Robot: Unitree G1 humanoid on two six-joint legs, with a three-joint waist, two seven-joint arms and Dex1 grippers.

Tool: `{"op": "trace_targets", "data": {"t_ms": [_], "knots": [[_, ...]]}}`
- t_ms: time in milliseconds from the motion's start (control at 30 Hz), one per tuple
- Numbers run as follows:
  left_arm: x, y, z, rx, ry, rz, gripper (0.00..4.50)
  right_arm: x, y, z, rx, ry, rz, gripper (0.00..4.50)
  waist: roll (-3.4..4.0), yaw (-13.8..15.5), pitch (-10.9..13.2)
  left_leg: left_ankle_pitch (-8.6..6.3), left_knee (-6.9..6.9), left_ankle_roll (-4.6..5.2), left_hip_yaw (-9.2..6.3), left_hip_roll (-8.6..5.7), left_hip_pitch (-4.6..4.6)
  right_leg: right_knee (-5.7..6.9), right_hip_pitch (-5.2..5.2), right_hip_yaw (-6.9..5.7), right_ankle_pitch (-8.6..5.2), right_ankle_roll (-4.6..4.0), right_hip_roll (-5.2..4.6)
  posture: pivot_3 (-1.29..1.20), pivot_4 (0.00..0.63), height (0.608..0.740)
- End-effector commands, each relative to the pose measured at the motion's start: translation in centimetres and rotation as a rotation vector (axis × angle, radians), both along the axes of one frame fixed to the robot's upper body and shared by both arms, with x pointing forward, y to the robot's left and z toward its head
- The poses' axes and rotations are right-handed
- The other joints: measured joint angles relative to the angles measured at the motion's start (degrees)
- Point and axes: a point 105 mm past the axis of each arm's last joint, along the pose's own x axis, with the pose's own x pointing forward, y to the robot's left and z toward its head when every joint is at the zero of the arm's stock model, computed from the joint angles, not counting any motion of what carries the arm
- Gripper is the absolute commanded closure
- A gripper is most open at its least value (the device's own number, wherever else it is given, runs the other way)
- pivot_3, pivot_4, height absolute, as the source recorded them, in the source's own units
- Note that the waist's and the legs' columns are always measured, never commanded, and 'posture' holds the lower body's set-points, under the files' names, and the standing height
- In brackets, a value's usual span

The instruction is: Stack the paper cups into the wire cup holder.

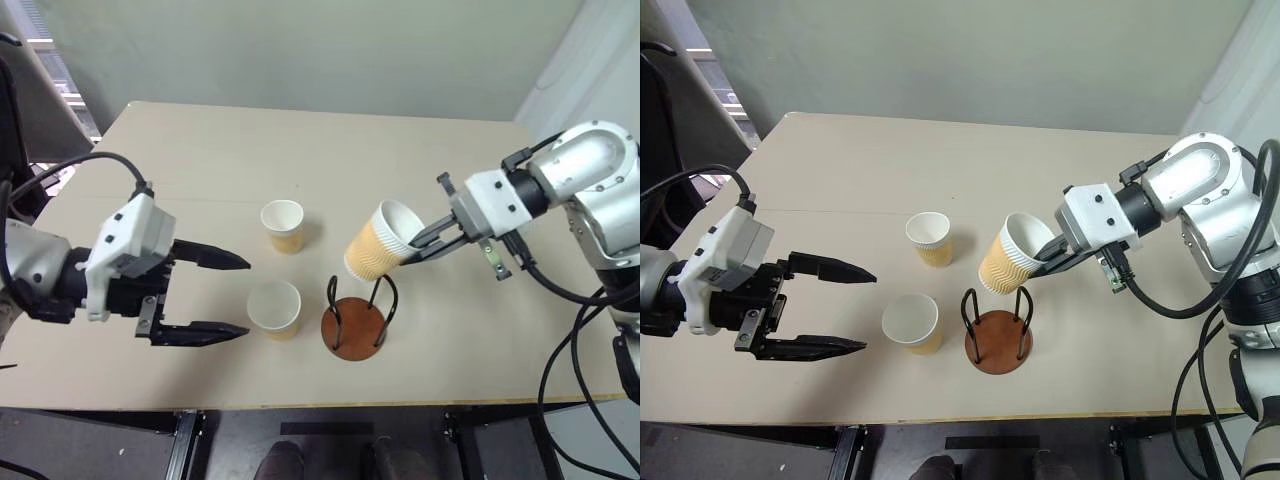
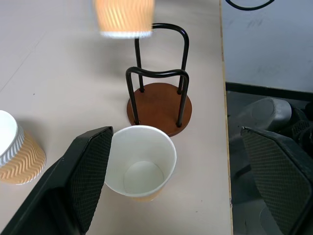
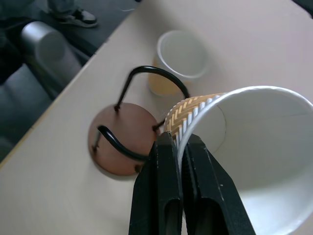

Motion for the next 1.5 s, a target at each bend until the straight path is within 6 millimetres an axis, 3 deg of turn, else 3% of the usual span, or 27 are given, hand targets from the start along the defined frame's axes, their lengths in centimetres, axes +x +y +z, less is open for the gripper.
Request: {"op": "trace_targets", "data": {"t_ms": [33,333,567,1100,1233,1500], "knots": [[-0.4,-0.4,0.5,0.001,-0.032,-0.014,0.00,-1.0,0.2,0.8,0.006,-0.018,0.040,4.45,0.00,-0.02,0.00,0.00,-0.01,0.00,0.00,0.01,0.00,0.00,0.00,0.00,0.00,0.00,0.00,0.00,0.150,0.740],[-0.4,-0.4,0.5,0.001,-0.030,-0.011,0.00,-1.8,0.8,-0.3,-0.018,-0.007,0.079,4.45,0.00,-0.14,0.00,0.00,-0.01,0.00,0.02,0.02,0.02,0.02,0.00,0.01,0.00,0.00,0.03,0.00,0.150,0.740],[-0.4,-0.4,0.3,0.005,-0.030,-0.010,0.00,-1.3,1.1,-1.1,-0.034,-0.028,0.064,4.45,0.00,-0.16,0.00,0.00,-0.01,0.00,0.02,0.03,0.03,0.02,0.00,0.01,0.00,0.00,0.03,0.00,0.150,0.740],[-0.3,-0.5,0.2,0.003,-0.030,-0.011,0.00,-1.9,1.4,-1.6,-0.051,-0.025,0.085,4.45,0.00,-0.16,0.00,0.00,-0.02,0.00,0.02,0.02,0.02,0.02,-0.01,0.01,0.00,0.00,0.03,0.00,0.150,0.740],[-0.3,-0.7,0.1,-0.001,-0.036,-0.017,0.00,-1.8,1.4,-1.8,-0.055,-0.025,0.079,3.56,0.00,-0.15,0.00,0.00,-0.01,0.00,0.02,0.02,0.02,0.01,0.00,0.01,0.00,0.00,0.03,0.00,0.150,0.740],[-0.1,-0.5,-0.3,0.033,-0.034,-0.020,0.00,-1.4,1.1,-1.4,-0.027,-0.021,0.037,0.73,0.00,-0.15,0.00,0.00,-0.01,0.00,0.02,0.02,0.03,0.01,0.00,0.01,0.00,0.00,0.03,0.00,0.150,0.740]]}}
